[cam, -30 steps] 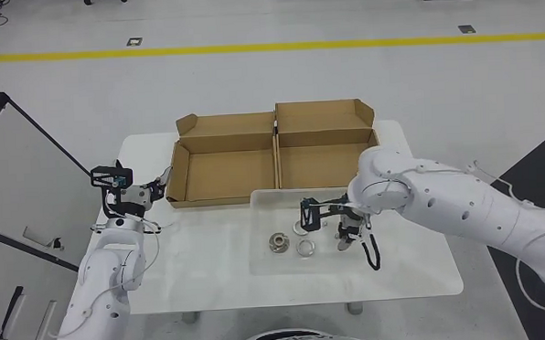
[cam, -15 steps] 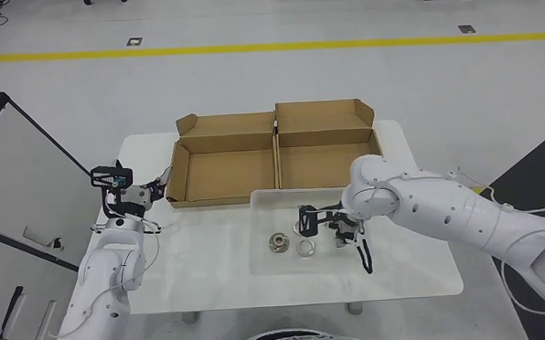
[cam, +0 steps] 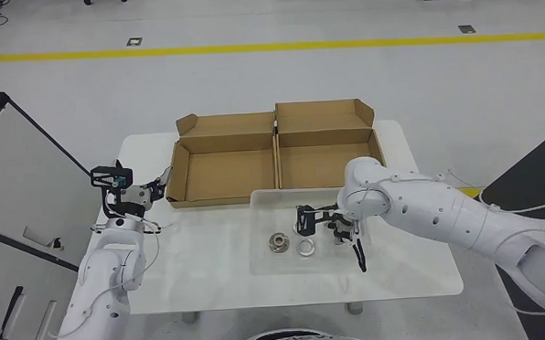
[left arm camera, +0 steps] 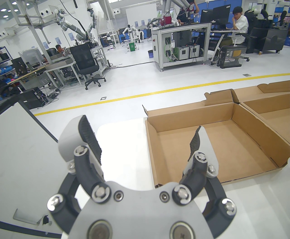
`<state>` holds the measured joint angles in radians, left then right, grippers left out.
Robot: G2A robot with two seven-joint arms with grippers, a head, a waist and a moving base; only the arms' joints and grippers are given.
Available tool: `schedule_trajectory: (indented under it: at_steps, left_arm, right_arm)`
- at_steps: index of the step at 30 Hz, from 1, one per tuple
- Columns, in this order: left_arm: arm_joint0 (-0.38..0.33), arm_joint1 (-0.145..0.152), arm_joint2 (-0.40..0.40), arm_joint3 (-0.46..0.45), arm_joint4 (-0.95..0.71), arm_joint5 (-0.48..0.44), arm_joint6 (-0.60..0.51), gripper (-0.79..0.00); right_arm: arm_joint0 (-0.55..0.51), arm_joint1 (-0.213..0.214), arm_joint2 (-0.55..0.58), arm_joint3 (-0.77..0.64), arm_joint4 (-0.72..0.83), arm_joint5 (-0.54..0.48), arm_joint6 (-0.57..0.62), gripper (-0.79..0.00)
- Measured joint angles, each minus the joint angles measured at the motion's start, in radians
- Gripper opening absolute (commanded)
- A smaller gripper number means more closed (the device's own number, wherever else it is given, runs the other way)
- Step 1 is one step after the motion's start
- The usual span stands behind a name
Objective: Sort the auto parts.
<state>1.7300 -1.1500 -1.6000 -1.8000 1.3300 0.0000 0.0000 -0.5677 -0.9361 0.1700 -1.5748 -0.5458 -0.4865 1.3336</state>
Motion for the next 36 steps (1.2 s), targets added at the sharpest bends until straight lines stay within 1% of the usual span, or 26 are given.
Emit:
schedule_trajectory:
  at_steps: [5,13,15,16,18,28,31,36]
  left_arm:
    - [0.000,0.000,0.000,0.000,0.000,0.000,0.000,0.000]
    - [0.000,0.000,0.000,0.000,0.000,0.000,0.000,0.000]
    - [0.000,0.000,0.000,0.000,0.000,0.000,0.000,0.000]
    - [0.000,0.000,0.000,0.000,0.000,0.000,0.000,0.000]
    - [0.000,0.000,0.000,0.000,0.000,0.000,0.000,0.000]
    - [0.000,0.000,0.000,0.000,0.000,0.000,0.000,0.000]
    - [0.000,0.000,0.000,0.000,0.000,0.000,0.000,0.000]
    - [0.000,0.000,0.000,0.000,0.000,0.000,0.000,0.000]
  right_arm:
    - [-0.003,-0.010,0.000,0.015,-0.013,-0.009,-0.009,-0.474]
    - [-0.010,-0.024,0.000,0.045,-0.021,-0.015,-0.015,-0.499]
    - [-0.011,-0.027,0.000,0.053,-0.022,-0.016,-0.016,-0.517]
    - [-0.012,-0.028,0.000,0.057,-0.021,-0.016,-0.016,-0.548]
    - [-0.012,-0.031,0.000,0.064,-0.019,-0.016,-0.016,-0.785]
    - [0.004,-0.037,0.000,0.079,0.019,-0.004,-0.004,-0.785]
    - [0.026,-0.028,0.003,0.047,0.053,0.009,0.009,-0.785]
    - [0.078,0.008,0.020,-0.053,0.122,0.045,0.045,-0.785]
